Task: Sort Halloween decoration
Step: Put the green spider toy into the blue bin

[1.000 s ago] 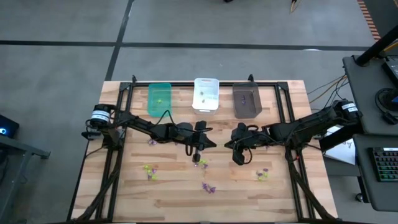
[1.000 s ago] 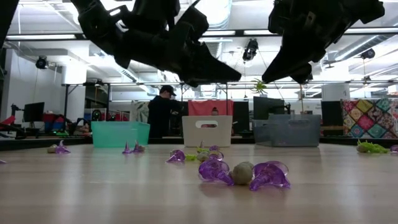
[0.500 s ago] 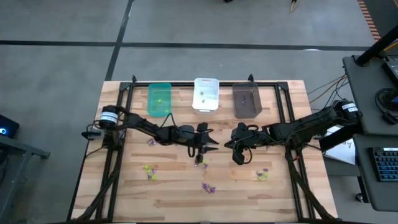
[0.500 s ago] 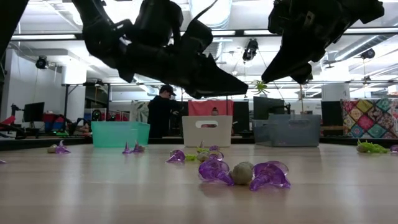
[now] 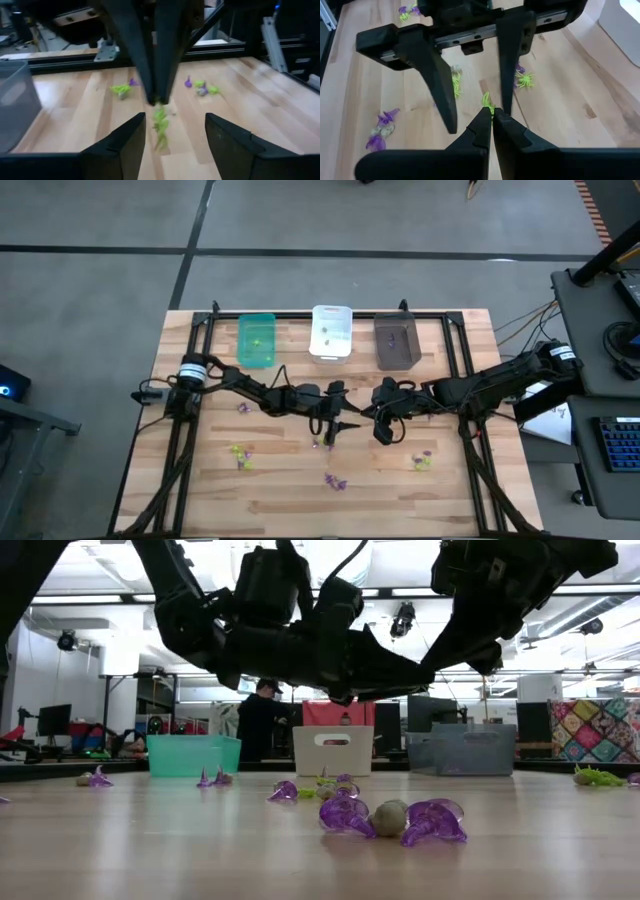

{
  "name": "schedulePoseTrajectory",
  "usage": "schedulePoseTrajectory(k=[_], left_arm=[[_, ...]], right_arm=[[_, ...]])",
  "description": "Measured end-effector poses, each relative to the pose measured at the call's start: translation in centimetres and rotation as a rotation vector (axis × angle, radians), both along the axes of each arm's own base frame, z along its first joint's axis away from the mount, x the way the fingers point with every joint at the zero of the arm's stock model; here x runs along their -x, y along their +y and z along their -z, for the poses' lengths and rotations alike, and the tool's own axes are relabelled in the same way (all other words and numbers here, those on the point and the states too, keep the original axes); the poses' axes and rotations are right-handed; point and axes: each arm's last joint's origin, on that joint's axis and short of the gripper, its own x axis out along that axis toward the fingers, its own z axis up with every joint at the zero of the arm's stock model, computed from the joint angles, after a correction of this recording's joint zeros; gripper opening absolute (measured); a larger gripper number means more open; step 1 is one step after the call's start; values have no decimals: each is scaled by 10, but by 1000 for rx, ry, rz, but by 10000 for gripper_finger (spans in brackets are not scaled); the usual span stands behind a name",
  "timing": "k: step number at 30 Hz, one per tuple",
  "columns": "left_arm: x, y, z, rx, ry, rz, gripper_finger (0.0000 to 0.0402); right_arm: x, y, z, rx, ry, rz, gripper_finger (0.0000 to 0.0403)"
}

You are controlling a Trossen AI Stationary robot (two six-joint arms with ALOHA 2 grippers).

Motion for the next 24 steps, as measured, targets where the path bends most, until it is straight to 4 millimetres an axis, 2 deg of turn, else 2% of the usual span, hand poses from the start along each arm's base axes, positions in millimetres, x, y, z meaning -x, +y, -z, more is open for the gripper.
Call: schedulePoseTrajectory(k=[5, 13, 19, 24], left_arm=[[2, 1, 2, -3, 31, -4, 135], [1, 3, 2, 13, 41, -37, 10], [0, 3, 1, 23, 40, -40, 4], [0, 4, 1, 34, 51, -42, 1]], right_arm=[[0, 0, 0, 1, 0, 0, 9], [0, 0, -1, 4, -7, -4, 9], [-1, 0, -1, -5, -13, -4, 13], [-2, 1, -3, -46, -34, -4, 43]])
